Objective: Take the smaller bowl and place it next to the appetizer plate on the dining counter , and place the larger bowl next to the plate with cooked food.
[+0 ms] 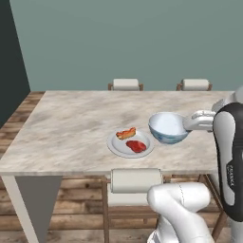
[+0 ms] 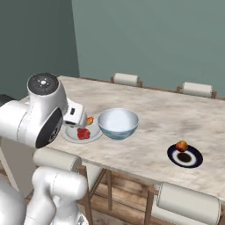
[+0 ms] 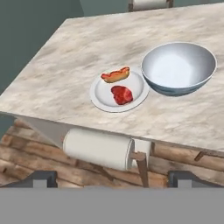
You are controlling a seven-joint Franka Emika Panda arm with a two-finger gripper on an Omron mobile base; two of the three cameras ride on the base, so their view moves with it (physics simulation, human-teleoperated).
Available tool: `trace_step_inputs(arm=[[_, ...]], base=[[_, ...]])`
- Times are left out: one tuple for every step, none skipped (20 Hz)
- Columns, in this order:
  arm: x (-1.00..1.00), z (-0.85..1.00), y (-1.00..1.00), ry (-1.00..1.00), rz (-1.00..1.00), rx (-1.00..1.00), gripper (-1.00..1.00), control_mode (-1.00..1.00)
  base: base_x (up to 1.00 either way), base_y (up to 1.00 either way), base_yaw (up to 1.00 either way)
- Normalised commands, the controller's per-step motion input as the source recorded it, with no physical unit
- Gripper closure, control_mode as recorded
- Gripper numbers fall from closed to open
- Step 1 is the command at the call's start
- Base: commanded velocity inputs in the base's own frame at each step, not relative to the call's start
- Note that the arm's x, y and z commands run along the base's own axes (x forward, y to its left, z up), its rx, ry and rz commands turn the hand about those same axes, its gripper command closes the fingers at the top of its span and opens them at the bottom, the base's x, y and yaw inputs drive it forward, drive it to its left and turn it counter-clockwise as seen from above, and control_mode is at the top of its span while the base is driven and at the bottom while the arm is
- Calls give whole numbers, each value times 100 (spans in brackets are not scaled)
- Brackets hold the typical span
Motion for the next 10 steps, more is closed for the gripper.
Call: trace_step_inputs(arm=[[24,14,0,14,-16,-6,-100,-100],[13,3,0,11,-15,-3,-100,-100],[9,0,0,12,-13,-1,-100,-100],[0,0,0,10,-9,0,-100,-100],[0,0,0,0,0,0,-100,100],[0,0,0,0,0,0,-100,100],[0,0,0,0,0,0,-100,100],[0,0,0,0,0,0,-100,100],[0,0,0,0,0,0,-100,100],[0,0,0,0,0,0,-100,100]], base=[[0,0,0],[0,0,0],[0,0,0],[0,0,0],[-30,0,-5],[-56,1,-2],[-98,8,0],[-100,9,0],[-100,22,0],[-100,24,0]])
